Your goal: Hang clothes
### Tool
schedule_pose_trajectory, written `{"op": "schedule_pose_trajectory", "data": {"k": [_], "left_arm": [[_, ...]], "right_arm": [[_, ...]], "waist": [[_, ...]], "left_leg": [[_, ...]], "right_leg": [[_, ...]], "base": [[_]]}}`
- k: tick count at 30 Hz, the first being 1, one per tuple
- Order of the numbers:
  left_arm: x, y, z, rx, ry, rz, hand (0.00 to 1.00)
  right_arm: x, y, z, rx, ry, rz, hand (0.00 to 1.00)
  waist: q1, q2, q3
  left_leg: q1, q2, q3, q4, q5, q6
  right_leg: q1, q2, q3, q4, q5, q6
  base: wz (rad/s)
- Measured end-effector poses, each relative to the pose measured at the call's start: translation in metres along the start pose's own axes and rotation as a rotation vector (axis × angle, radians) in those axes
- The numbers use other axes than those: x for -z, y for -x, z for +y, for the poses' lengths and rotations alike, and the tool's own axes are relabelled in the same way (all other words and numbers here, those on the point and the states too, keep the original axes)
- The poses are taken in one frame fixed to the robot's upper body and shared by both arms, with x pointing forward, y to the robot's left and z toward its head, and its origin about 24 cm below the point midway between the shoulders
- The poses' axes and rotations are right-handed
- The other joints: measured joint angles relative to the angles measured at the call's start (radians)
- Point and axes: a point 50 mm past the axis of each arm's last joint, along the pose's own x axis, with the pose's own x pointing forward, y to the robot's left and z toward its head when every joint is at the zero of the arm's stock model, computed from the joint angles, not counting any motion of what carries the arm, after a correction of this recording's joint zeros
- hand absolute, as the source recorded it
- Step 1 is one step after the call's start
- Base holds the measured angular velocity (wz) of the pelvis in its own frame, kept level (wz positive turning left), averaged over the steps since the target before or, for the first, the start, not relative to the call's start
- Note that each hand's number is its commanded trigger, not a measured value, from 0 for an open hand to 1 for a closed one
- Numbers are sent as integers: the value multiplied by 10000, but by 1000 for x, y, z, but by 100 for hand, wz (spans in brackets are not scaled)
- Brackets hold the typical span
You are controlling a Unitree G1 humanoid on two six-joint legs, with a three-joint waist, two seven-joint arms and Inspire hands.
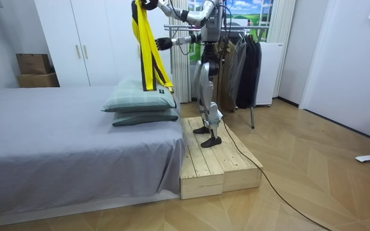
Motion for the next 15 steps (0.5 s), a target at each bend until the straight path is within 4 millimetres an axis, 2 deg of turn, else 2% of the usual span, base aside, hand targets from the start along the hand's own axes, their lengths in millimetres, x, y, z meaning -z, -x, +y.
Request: {"op": "schedule_pose_trajectory", "data": {"k": [4, 10, 15], "left_arm": [[-7, 0, -5, 20, -213, -214, 100], [-20, 0, -8, -118, 46, -446, 100], [-27, -1, -10, -166, 318, -498, 100]], "right_arm": [[11, -4, 9, -536, -435, 481, 0], [11, -6, 16, -797, -513, 460, 0], [9, -12, 19, -852, -603, 398, 0]], "waist": [[-2, 7, 4], [232, 3, 2], [234, -8, 7]], "left_leg": [[-84, -1, -121, 9, 0, 0], [-161, 0, -164, 41, 1, 0], [-111, -12, -274, 41, 2, 1]], "right_leg": [[-25, -10, -139, 1, 0, 0], [-95, -14, -168, 4, 0, 0], [-24, -27, -211, -1, -1, 2]], "base": [[9], [1], [4]]}}
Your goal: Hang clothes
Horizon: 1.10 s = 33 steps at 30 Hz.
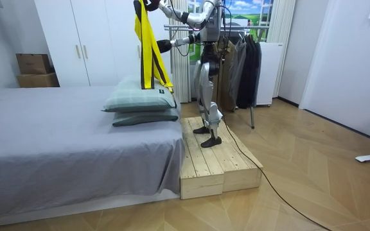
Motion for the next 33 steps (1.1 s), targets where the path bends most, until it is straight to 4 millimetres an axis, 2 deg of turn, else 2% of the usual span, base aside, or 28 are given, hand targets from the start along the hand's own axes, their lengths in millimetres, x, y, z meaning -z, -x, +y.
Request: {"op": "schedule_pose_trajectory", "data": {"k": [11, 20, 26, 33], "left_arm": [[-9, 0, -4, 319, 106, -243, 100], [-22, -1, -2, 177, 337, -712, 100], [-31, -3, 6, -131, 67, -1220, 100], [-38, -4, 12, -396, 186, -1576, 100]], "right_arm": [[1, -7, 6, 34, -740, -54, 0], [-1, -9, 7, 153, -977, -146, 0], [13, -6, 1, 410, -960, 441, 0], [20, -5, -3, 708, -979, 715, 0]], "waist": [[18, -143, 56], [19, -158, 50], [193, -154, 46], [273, -144, 36]], "left_leg": [[57, -64, -206, 47, 4, 6], [154, -164, -324, 46, 7, 12], [155, -155, -346, 47, 7, 12], [138, -150, -431, 110, 7, 13]], "right_leg": [[203, -105, -280, -41, -32, 47], [354, -175, -365, -40, -72, 108], [357, -161, -380, -35, -73, 106], [398, -169, -480, -14, -73, 106]], "base": [[6], [3], [0], [3]]}}
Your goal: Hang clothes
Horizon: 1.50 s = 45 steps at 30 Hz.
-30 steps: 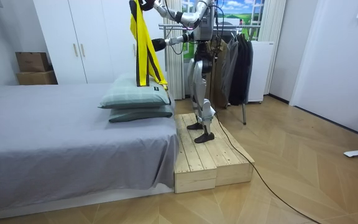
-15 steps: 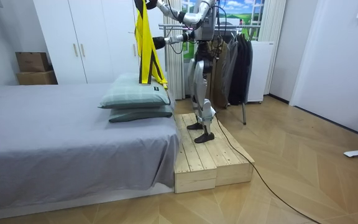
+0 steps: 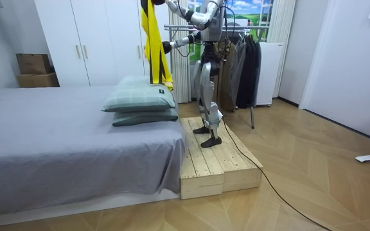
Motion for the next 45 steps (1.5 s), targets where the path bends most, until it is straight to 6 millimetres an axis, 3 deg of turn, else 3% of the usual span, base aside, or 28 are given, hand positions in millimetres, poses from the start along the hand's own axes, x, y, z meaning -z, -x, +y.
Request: {"op": "schedule_pose_trajectory", "data": {"k": [9, 11, 14, 27, 36, 45], "left_arm": [[-10, -2, 7, -320, 169, -661, 100], [-14, -3, 11, -491, 221, -837, 100], [-16, -3, 13, -543, 286, -987, 100], [-18, -3, 13, -533, 546, -1102, 100], [-14, 13, 4, 223, 659, -620, 100], [-7, 23, -3, 1192, 566, -65, 100]], "right_arm": [[8, 2, -11, 711, -120, 246, 0], [8, 3, -14, 898, -168, 278, 0], [9, 3, -18, 1088, -171, 302, 0], [8, 7, -32, 1753, -1086, 177, 0], [4, 9, -42, 2324, -1204, -20, 0], [-21, -1, -40, 2110, -1192, -877, 0]], "waist": [[-38, 6, -28], [-23, 14, -142], [-23, 4, -180], [-41, -42, -170], [-90, -136, -186], [-107, -139, -183]], "left_leg": [[-19, -24, -152, 128, 0, 0], [23, -25, -129, 128, 1, 1], [213, -22, -129, 113, 1, 1], [326, -30, -144, 21, 11, 20], [194, -48, -269, 35, 12, 21], [-1, -41, -268, 57, 12, 22]], "right_leg": [[145, -39, -178, -11, -1, 1], [191, -39, -178, -11, -1, 1], [376, -39, -187, -17, -1, 2], [489, -42, -268, -59, -11, -4], [466, -45, -334, -174, -24, 17], [283, -49, -350, -156, -23, 16]], "base": [[6], [0], [0], [1], [2], [0]]}}
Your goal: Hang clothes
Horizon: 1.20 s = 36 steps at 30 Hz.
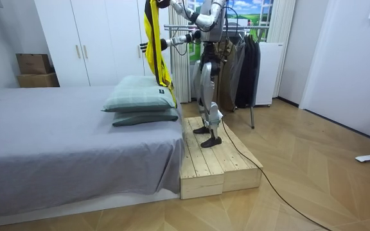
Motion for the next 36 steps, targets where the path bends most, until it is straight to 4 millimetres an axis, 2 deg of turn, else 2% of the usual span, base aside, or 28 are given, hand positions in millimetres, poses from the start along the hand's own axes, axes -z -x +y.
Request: {"op": "schedule_pose_trajectory", "data": {"k": [1, 3, 4, 5, 16, 25, 36], "left_arm": [[1, 0, 0, 50, -15, 58, 100], [1, 0, -1, 141, -46, 129, 100], [1, 0, -1, 175, -134, 133, 100], [2, 0, -1, 209, -201, 149, 100], [3, 0, -2, 393, -573, 222, 100], [3, 0, -2, 390, -885, 227, 100], [2, 0, -1, 361, -888, 172, 100]], "right_arm": [[-2, -1, 2, -55, -12, -57, 0], [-3, -2, 3, -104, -27, -115, 15], [-4, -2, 4, -123, -33, -136, 66], [-4, -2, 4, -128, -42, -137, 100], [-4, -2, 5, -151, -61, -140, 100], [-4, -2, 4, -142, -44, -129, 100], [-2, -2, 3, -184, -341, -67, 100]], "waist": [[0, 1, 0], [-6, 4, 1], [-6, 6, 3], [-10, 9, 4], [-130, 76, 5], [-139, 173, 38], [-140, 171, 39]], "left_leg": [[1, 0, -1, 0, 0, 0], [-4, 0, -4, 0, 0, 0], [-7, -1, -5, -1, 0, 0], [-10, 0, -10, -4, -1, 0], [-139, 1, -7, -16, -2, -1], [-163, -1, -18, -27, -2, -1], [-138, -4, -24, -25, -1, -1]], "right_leg": [[4, 0, 0, 0, 0, 0], [3, 0, -5, -1, 0, 0], [3, 0, -10, 0, 0, 0], [3, 0, -14, 0, 0, 0], [-121, 8, -36, -1, 0, 0], [-160, 11, 24, -19, 0, 0], [-140, 11, 44, -17, 0, 0]], "base": [[0], [0], [0], [0], [0], [0], [0]]}}
